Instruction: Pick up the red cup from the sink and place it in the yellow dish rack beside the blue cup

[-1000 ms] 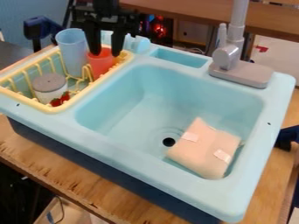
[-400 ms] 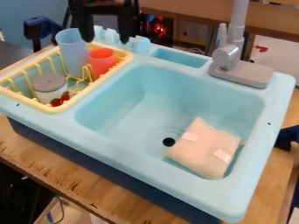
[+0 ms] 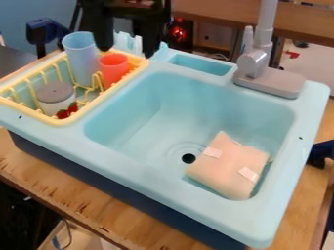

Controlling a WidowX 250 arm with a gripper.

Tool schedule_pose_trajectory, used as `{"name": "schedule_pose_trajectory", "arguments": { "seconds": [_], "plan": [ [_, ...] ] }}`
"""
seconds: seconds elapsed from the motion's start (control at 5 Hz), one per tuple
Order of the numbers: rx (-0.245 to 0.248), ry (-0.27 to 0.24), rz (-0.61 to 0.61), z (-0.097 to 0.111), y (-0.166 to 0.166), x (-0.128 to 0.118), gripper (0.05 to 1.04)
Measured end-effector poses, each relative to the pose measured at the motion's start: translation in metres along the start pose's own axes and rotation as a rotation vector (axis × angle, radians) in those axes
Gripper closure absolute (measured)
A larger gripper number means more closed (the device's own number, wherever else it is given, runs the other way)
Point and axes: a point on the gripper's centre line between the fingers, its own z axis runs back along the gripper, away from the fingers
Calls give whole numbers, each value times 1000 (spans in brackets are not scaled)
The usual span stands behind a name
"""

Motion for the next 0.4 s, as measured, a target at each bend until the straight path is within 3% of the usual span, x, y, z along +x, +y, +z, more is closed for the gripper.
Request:
{"name": "schedule_pose_trajectory", "arguments": {
  "seconds": [0.2,0.4],
  "plan": [
    [12,30,-142,-11,-29,-26,79],
    [6,-1,-237,-6,-48,-41,81]
  ]
}}
